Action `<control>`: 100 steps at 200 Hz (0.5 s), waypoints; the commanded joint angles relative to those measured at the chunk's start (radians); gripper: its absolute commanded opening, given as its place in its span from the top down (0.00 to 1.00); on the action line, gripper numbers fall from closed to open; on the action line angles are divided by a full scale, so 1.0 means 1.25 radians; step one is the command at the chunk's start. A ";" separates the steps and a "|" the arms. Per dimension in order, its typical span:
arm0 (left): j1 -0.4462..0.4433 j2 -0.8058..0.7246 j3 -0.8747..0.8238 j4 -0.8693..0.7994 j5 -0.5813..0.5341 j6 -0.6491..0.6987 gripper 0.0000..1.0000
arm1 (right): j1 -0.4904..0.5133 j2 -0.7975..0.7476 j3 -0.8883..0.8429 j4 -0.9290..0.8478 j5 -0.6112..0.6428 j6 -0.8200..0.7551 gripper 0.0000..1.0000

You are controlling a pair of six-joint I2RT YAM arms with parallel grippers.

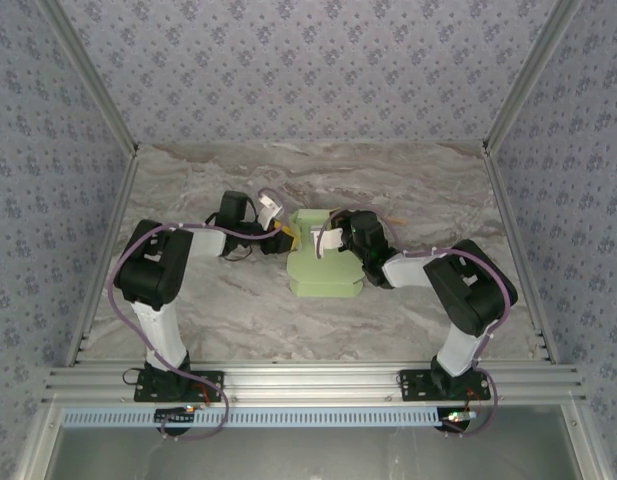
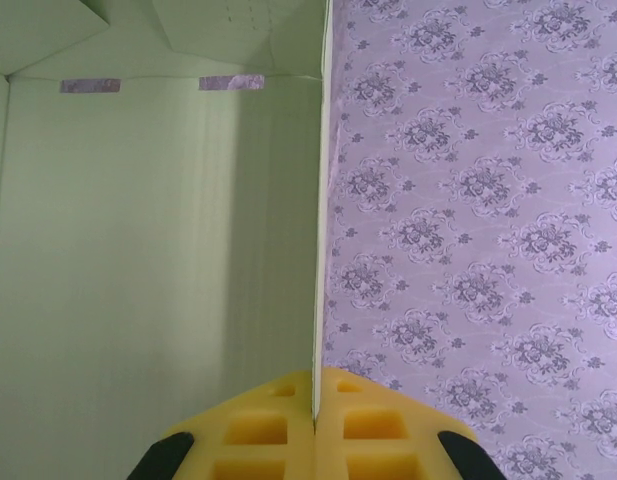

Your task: Fold the paper box

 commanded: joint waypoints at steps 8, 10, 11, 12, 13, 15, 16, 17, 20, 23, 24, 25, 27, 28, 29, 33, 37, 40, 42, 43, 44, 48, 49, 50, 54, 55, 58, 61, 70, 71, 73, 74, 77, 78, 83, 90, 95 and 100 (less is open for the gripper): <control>-0.013 -0.003 0.013 0.045 -0.011 -0.017 0.55 | 0.013 -0.016 -0.014 -0.006 -0.007 0.011 1.00; -0.013 -0.003 0.013 0.046 -0.013 -0.019 0.55 | 0.014 -0.017 -0.015 -0.006 -0.007 0.013 1.00; -0.013 -0.003 0.013 0.046 -0.015 -0.020 0.55 | 0.014 -0.017 -0.015 -0.006 -0.008 0.013 1.00; -0.014 -0.003 0.013 0.047 -0.016 -0.021 0.55 | 0.014 -0.018 -0.015 -0.006 -0.008 0.014 1.00; -0.014 -0.003 0.013 0.048 -0.018 -0.023 0.55 | 0.014 -0.018 -0.015 -0.006 -0.008 0.014 1.00; -0.015 -0.003 0.013 0.048 -0.020 -0.024 0.55 | 0.014 -0.019 -0.015 -0.007 -0.008 0.015 1.00; -0.016 -0.003 0.013 0.049 -0.022 -0.024 0.55 | 0.015 -0.020 -0.015 -0.007 -0.007 0.015 1.00; -0.016 -0.003 0.013 0.049 -0.024 -0.025 0.55 | 0.015 -0.020 -0.015 -0.007 -0.008 0.016 1.00; -0.017 -0.004 0.014 0.049 -0.027 -0.028 0.55 | 0.015 -0.020 -0.015 -0.007 -0.007 0.018 1.00; -0.018 -0.003 0.014 0.051 -0.029 -0.029 0.56 | 0.016 -0.021 -0.015 -0.007 -0.007 0.018 1.00; -0.018 -0.003 0.014 0.051 -0.031 -0.029 0.55 | 0.015 -0.021 -0.014 -0.007 -0.008 0.019 1.00; -0.018 -0.004 0.014 0.051 -0.032 -0.030 0.56 | 0.016 -0.021 -0.014 -0.007 -0.008 0.019 1.00; -0.018 -0.005 0.014 0.052 -0.034 -0.031 0.55 | 0.015 -0.022 -0.015 -0.008 -0.008 0.020 1.00; -0.019 -0.005 0.014 0.052 -0.035 -0.031 0.55 | 0.016 -0.022 -0.015 -0.008 -0.007 0.020 1.00; -0.019 -0.005 0.014 0.053 -0.036 -0.032 0.56 | 0.015 -0.022 -0.015 -0.008 -0.008 0.021 1.00; -0.020 -0.005 0.014 0.054 -0.041 -0.035 0.55 | 0.016 -0.023 -0.015 -0.008 -0.008 0.022 1.00; -0.021 -0.005 0.015 0.054 -0.042 -0.037 0.56 | 0.016 -0.024 -0.015 -0.008 -0.007 0.023 1.00; -0.022 -0.005 0.016 0.055 -0.043 -0.037 0.55 | 0.017 -0.023 -0.015 -0.008 -0.007 0.023 1.00; -0.023 -0.005 0.016 0.055 -0.044 -0.037 0.55 | 0.017 -0.023 -0.014 -0.009 -0.007 0.024 1.00; -0.024 -0.005 0.015 0.055 -0.045 -0.037 0.55 | 0.017 -0.023 -0.014 -0.009 -0.008 0.024 1.00; -0.024 -0.005 0.015 0.054 -0.046 -0.037 0.55 | 0.017 -0.024 -0.013 -0.010 -0.007 0.024 1.00; -0.025 -0.005 0.017 0.054 -0.049 -0.038 0.55 | 0.017 -0.023 -0.012 -0.011 -0.006 0.025 1.00; -0.025 -0.005 0.018 0.054 -0.051 -0.038 0.55 | 0.018 -0.024 -0.011 -0.012 -0.006 0.025 1.00; -0.026 -0.005 0.017 0.054 -0.051 -0.038 0.55 | 0.018 -0.024 -0.010 -0.012 -0.006 0.026 1.00; -0.027 -0.006 0.018 0.053 -0.057 -0.039 0.55 | 0.018 -0.024 -0.010 -0.014 -0.005 0.026 1.00; -0.028 -0.006 0.018 0.053 -0.058 -0.040 0.55 | 0.018 -0.024 -0.010 -0.015 -0.005 0.026 1.00; -0.029 -0.006 0.018 0.052 -0.062 -0.040 0.55 | 0.019 -0.022 -0.009 -0.015 -0.005 0.027 1.00; -0.030 -0.006 0.019 0.052 -0.068 -0.042 0.55 | 0.020 -0.022 -0.007 -0.015 -0.004 0.027 1.00; -0.033 -0.008 0.018 0.052 -0.085 -0.046 0.56 | 0.021 -0.021 -0.004 -0.016 -0.001 0.027 1.00; -0.033 -0.008 0.018 0.053 -0.088 -0.047 0.56 | 0.022 -0.022 -0.004 -0.016 -0.002 0.027 1.00; -0.034 -0.009 0.018 0.054 -0.092 -0.049 0.56 | 0.022 -0.021 -0.002 -0.016 -0.001 0.027 1.00; -0.033 -0.009 0.018 0.055 -0.094 -0.050 0.56 | 0.022 -0.021 -0.002 -0.017 -0.001 0.027 1.00; -0.034 -0.010 0.017 0.057 -0.099 -0.052 0.56 | 0.022 -0.021 0.000 -0.018 0.000 0.027 1.00; -0.035 -0.010 0.016 0.059 -0.101 -0.053 0.56 | 0.023 -0.021 0.000 -0.019 0.000 0.027 1.00; -0.037 -0.012 0.013 0.065 -0.108 -0.057 0.56 | 0.023 -0.021 -0.001 -0.020 0.001 0.027 1.00; -0.041 -0.014 0.010 0.072 -0.126 -0.064 0.56 | 0.024 -0.021 0.000 -0.019 0.000 0.027 1.00; -0.043 -0.018 0.009 0.075 -0.139 -0.070 0.56 | 0.024 -0.022 -0.001 -0.020 0.000 0.027 1.00; -0.045 -0.020 0.007 0.077 -0.147 -0.075 0.56 | 0.024 -0.023 0.000 -0.019 0.000 0.027 1.00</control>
